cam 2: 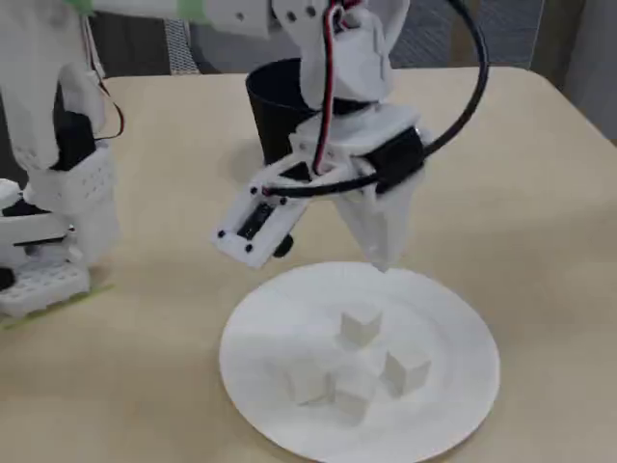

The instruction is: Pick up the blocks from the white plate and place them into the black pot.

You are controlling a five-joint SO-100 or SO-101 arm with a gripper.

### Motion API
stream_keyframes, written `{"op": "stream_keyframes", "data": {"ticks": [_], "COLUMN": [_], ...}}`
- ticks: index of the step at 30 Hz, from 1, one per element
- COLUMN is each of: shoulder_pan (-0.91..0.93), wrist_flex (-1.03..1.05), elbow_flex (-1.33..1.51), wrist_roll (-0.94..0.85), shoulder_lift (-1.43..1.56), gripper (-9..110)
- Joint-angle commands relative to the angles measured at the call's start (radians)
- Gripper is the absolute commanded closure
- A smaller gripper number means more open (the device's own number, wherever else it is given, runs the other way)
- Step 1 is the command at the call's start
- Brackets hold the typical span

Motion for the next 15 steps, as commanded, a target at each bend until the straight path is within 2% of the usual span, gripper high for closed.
{"op": "stream_keyframes", "data": {"ticks": [1, 6, 11, 15], "shoulder_pan": [0.018, 0.034, 0.037, 0.035], "wrist_flex": [-0.008, -0.015, 0.0, 0.055], "elbow_flex": [-0.051, -0.063, -0.11, -0.196], "wrist_roll": [0.044, 0.069, 0.018, -0.04], "shoulder_lift": [-0.012, -0.057, -0.106, -0.181], "gripper": [104, 104, 90, 84]}}
